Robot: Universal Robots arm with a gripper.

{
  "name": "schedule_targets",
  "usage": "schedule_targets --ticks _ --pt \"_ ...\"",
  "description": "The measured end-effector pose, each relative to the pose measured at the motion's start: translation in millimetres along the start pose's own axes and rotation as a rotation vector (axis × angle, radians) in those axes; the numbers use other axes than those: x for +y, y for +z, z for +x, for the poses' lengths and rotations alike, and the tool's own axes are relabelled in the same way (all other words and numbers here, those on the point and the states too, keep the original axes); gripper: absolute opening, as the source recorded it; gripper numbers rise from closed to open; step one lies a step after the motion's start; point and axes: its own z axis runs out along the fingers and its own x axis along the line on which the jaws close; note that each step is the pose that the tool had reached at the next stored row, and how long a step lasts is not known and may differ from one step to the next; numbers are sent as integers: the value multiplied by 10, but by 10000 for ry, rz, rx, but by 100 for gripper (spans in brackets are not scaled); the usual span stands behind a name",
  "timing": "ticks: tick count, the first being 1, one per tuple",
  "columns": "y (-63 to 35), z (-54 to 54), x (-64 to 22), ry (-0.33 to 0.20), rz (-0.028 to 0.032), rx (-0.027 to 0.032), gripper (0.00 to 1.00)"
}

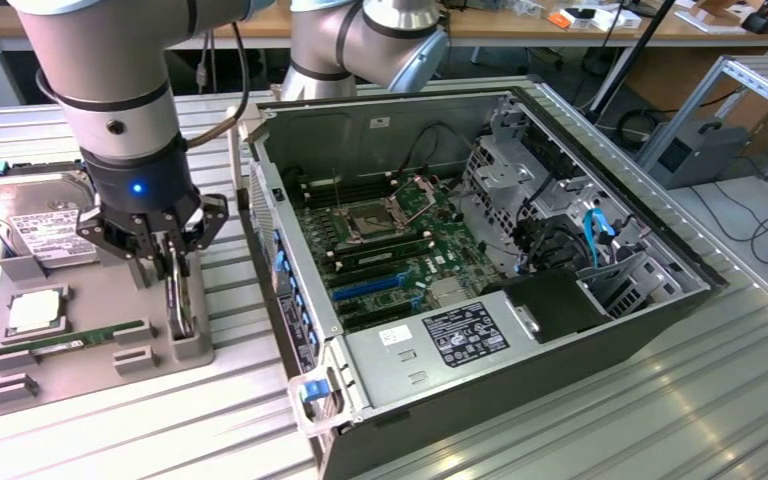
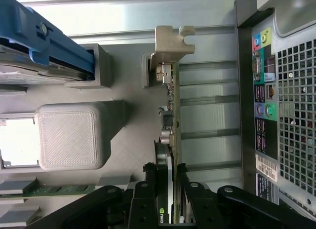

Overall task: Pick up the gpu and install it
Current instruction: 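Pick up the gpu and move the gpu toward the slot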

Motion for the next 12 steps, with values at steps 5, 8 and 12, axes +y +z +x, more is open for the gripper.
schedule_targets --ticks 5,8,12 --pt "-28 -1 -1 0 -1 -1 27" --pt "-42 -1 -1 1 0 0 27" --pt "-67 -2 -2 0 -1 -1 27"
